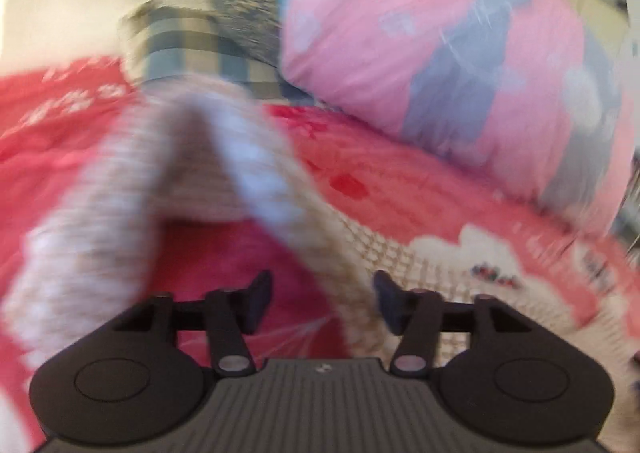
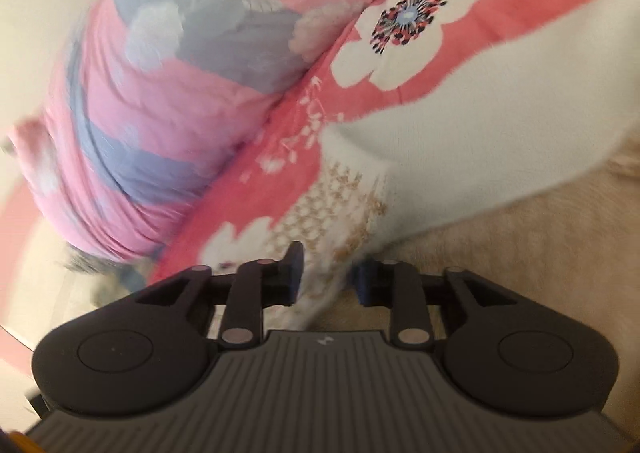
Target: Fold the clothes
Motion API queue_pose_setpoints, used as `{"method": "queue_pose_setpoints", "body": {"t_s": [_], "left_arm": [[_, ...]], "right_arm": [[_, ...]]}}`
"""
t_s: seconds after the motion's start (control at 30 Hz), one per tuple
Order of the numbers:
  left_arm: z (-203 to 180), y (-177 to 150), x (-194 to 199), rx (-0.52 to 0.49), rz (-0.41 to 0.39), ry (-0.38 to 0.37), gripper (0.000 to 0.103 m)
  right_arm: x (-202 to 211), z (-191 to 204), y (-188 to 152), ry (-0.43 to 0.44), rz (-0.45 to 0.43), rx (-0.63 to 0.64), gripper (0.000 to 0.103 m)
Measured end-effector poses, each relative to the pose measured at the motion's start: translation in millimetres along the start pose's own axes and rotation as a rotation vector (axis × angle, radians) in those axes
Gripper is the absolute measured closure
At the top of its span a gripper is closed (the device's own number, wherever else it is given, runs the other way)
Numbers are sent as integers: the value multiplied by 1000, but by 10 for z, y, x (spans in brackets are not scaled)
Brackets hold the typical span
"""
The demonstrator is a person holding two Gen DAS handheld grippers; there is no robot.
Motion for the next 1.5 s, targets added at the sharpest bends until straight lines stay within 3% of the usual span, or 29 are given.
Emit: {"method": "queue_pose_setpoints", "body": {"t_s": [0.13,0.2,0.27,0.33,0.47,0.57,0.63,0.73,0.83,0.87,0.9,1.03,1.13,1.2,1.23,1.33,1.4,1.5], "left_arm": [[652,126,287,315,-4,-50,29],[907,157,289,507,25,-94,29],[1026,178,217,625,58,-127,27],[1099,184,121,705,98,-148,27],[1145,145,89,832,71,-126,33],[1109,192,178,851,5,-165,33],[1166,244,248,868,-32,-156,27],[1260,248,158,935,14,-156,27],[1316,234,49,909,69,-102,58],[1320,315,44,858,57,-83,81],[1322,403,40,805,43,-66,94],[1058,1058,198,486,12,-68,94],[630,1479,688,139,-186,-182,94],[474,1466,977,-71,-301,-185,93],[495,1388,1013,-114,-312,-170,93],[969,958,584,-47,-150,-59,91],[1387,560,148,21,4,26,80],[1971,96,-140,202,82,52,81]], "right_arm": [[392,71,-232,53,45,-32,72],[589,107,-347,80,67,-49,71],[787,143,-462,107,90,-65,71],[986,179,-577,134,112,-81,71],[1408,231,-846,178,161,-108,69],[1782,204,-1139,188,195,-119,66],[1994,157,-1330,193,216,-129,62],[2263,20,-1549,173,193,-154,59],[2465,-145,-1708,155,156,-201,59],[2522,-182,-1745,154,145,-216,58],[2577,-217,-1781,153,133,-230,58],[2666,-268,-1883,119,121,-228,58],[2684,-269,-1896,88,118,-219,58],[2684,-254,-1902,90,117,-213,58],[2683,-254,-1912,89,117,-210,58],[2648,-317,-1954,82,120,-228,58],[2648,-392,-2022,77,130,-253,57],[2668,-427,-2097,66,140,-266,57]]}}
Point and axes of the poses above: each gripper's, at about its wrist camera, not at the fingertips, and x roughly against the way its jaws point, z to its left, y to its top, the point moved 7 cm from there along -x, roughly the way its jaws point, and after that the axes turned 12 degrees about -x, right-handed, at the moved point
